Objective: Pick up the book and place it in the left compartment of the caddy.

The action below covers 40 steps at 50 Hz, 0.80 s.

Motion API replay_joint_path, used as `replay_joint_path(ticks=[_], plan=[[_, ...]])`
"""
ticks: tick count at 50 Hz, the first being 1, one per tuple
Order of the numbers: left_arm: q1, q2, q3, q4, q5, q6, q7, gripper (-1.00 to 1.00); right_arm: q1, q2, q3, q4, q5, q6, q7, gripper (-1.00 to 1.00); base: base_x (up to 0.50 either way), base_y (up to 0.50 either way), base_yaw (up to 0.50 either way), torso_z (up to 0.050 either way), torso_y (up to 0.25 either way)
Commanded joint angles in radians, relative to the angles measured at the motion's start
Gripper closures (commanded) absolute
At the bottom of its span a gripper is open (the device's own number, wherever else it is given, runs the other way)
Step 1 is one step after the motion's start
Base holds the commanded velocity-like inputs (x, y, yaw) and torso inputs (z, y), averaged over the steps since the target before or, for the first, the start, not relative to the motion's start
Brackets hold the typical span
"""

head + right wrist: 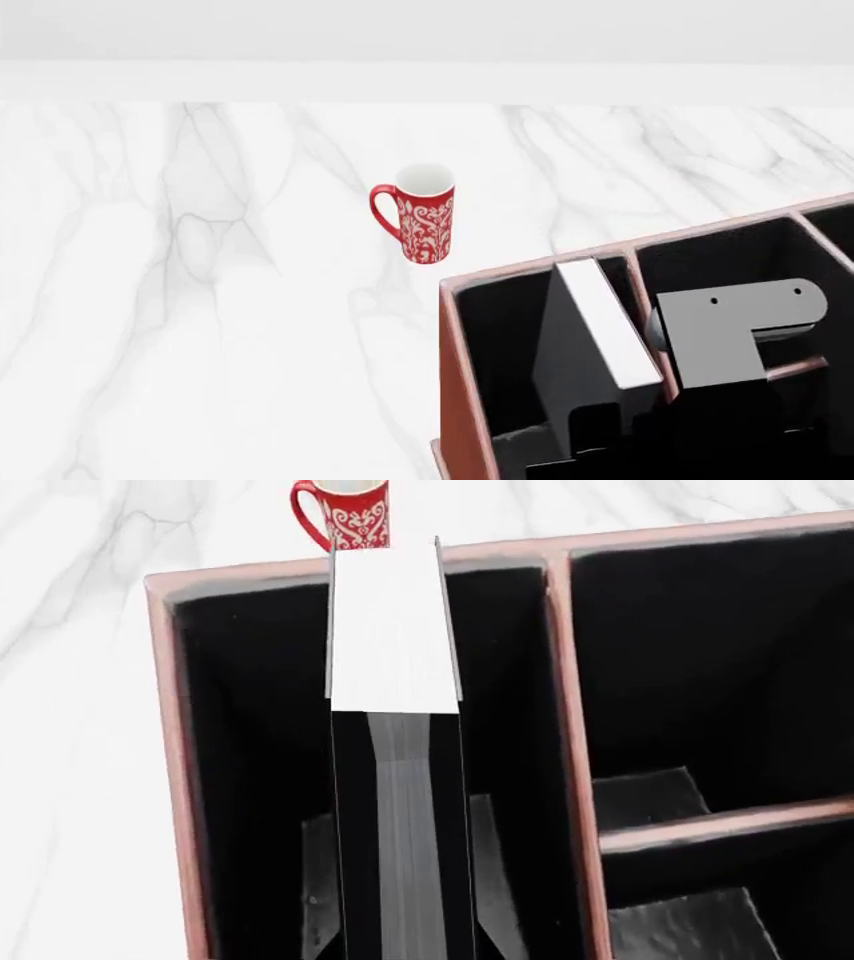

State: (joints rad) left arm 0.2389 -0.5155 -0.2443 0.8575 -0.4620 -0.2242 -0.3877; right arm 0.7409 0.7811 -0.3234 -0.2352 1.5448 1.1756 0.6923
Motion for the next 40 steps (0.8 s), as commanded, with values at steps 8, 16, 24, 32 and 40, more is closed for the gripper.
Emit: replay_joint_path(ticks=[8,16,24,32,40], plan=[[0.001,-0.004,0.000,0.001,-0.001,0.001,-0.006,-1.00,-0.049,0.001,-0.008,-0.007,-0.155,-0.067,-0.090,1.00,0.00,0.00,0.00,0.000,0.001],[0.003,-0.005,0.000,0.005,0.000,0.001,-0.009,-1.00,-0.070,0.001,-0.020,0.001,-0.180,-0.083,-0.104,1.00,0.00,0.00,0.00,0.000,0.001],[0.004,-0.006,0.001,0.003,-0.001,0.004,-0.009,-1.00,-0.084,-0.010,-0.046,0.020,-0.213,-0.096,-0.133,1.00,0.00,0.00,0.00,0.001,0.001],[0.004,-0.007,0.003,0.002,-0.001,0.005,-0.010,-1.00,-0.089,-0.018,-0.065,0.029,-0.233,-0.103,-0.151,1.00,0.00,0.00,0.00,0.000,0.001],[0.008,-0.008,0.002,0.003,0.000,0.009,-0.011,-1.00,-0.099,-0.020,-0.074,0.043,-0.249,-0.114,-0.165,1.00,0.00,0.00,0.00,0.000,0.001]])
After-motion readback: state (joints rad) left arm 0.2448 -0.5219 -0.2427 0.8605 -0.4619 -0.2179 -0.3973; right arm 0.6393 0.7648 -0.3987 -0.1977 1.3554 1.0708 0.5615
